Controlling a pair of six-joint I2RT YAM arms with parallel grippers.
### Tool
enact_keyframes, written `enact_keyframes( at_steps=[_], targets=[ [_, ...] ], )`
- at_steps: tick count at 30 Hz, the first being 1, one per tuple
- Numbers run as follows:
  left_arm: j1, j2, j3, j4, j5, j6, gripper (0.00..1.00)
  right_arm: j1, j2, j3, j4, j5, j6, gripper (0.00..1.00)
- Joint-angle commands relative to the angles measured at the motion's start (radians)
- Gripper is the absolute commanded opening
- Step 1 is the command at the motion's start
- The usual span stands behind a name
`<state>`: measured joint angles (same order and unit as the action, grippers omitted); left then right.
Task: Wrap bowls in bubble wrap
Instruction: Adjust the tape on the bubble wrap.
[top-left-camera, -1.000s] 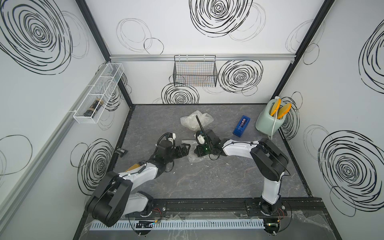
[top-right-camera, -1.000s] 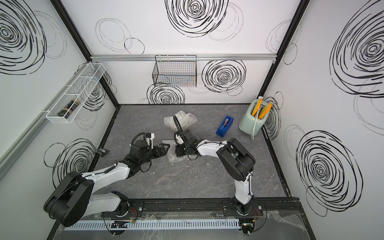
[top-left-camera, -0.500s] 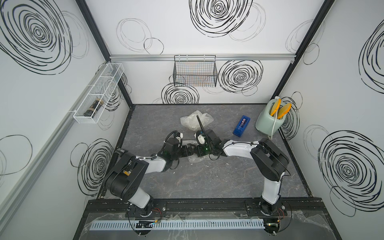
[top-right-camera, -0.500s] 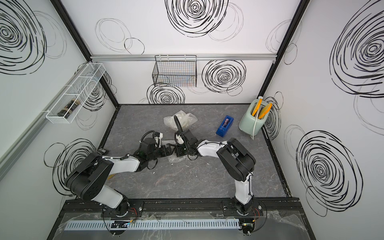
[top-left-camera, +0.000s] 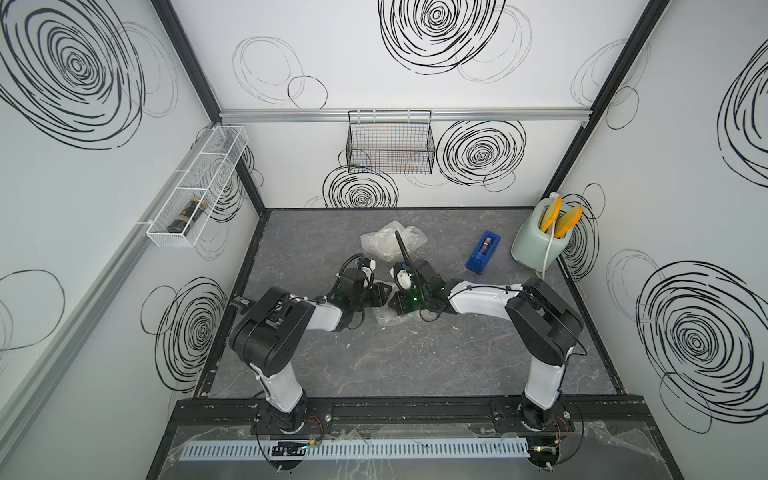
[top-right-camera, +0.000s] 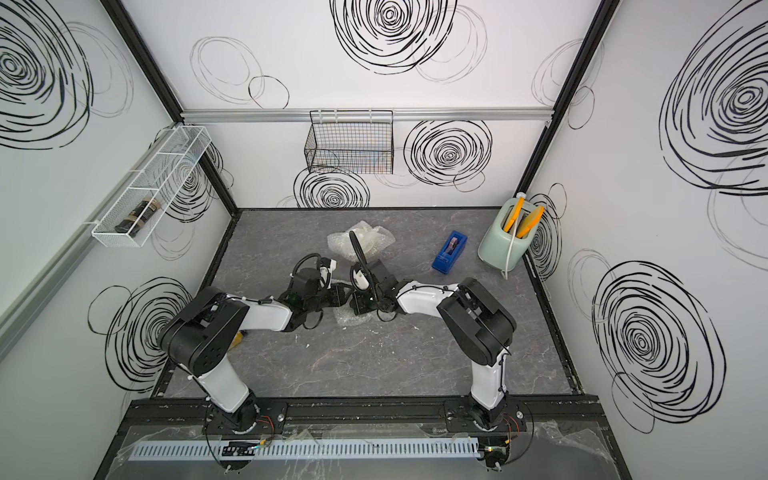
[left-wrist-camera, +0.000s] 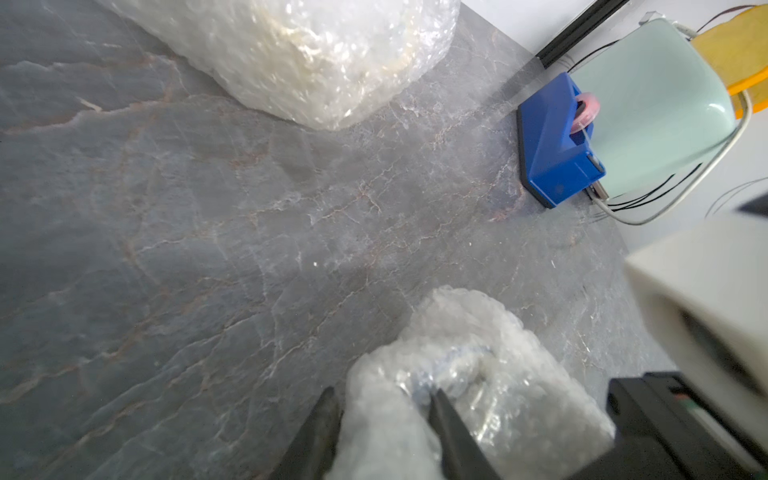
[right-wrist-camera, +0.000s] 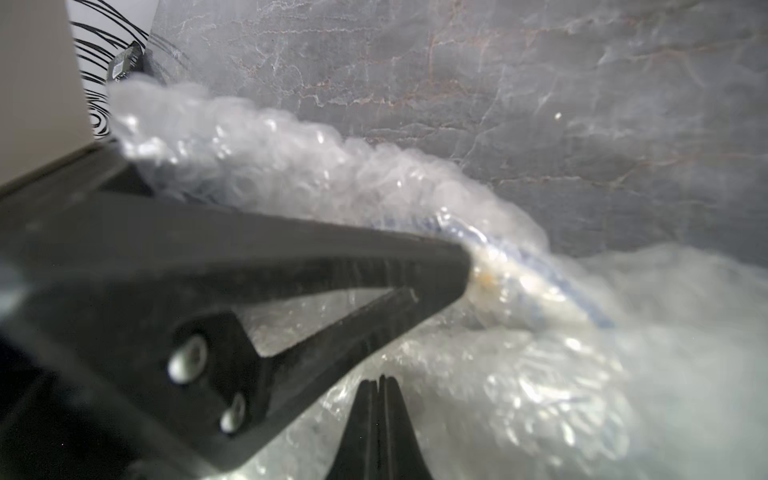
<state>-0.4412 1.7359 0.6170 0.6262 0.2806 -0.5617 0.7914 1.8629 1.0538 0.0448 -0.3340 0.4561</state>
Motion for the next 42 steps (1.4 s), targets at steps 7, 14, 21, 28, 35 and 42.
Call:
enact_keyframes(
  at_steps=[7, 14, 21, 28, 35, 42],
  targets=[
    [-0.001, -0.045, -0.043, 0.062, 0.002, -0.013, 0.16, -0.008, -0.025, -0.003, -0.060, -0.022, -0.012, 0.08],
    [-0.004, -0.065, -0.058, 0.077, 0.006, -0.017, 0.05, -0.011, -0.023, 0.007, -0.069, -0.031, -0.019, 0.08],
    [-0.005, -0.085, -0.066, 0.080, -0.003, -0.011, 0.00, -0.013, -0.031, 0.019, -0.086, -0.031, -0.025, 0.08],
    [-0.014, -0.110, -0.065, 0.059, -0.023, -0.011, 0.00, -0.017, -0.111, 0.020, -0.089, -0.022, -0.042, 0.25],
    [-0.016, -0.157, -0.065, 0.021, -0.031, -0.004, 0.14, -0.044, -0.252, -0.017, -0.073, -0.007, -0.071, 0.44],
    [-0.015, -0.191, -0.066, -0.021, -0.036, -0.011, 0.44, -0.122, -0.371, -0.080, -0.071, -0.025, -0.063, 0.45]
  ],
)
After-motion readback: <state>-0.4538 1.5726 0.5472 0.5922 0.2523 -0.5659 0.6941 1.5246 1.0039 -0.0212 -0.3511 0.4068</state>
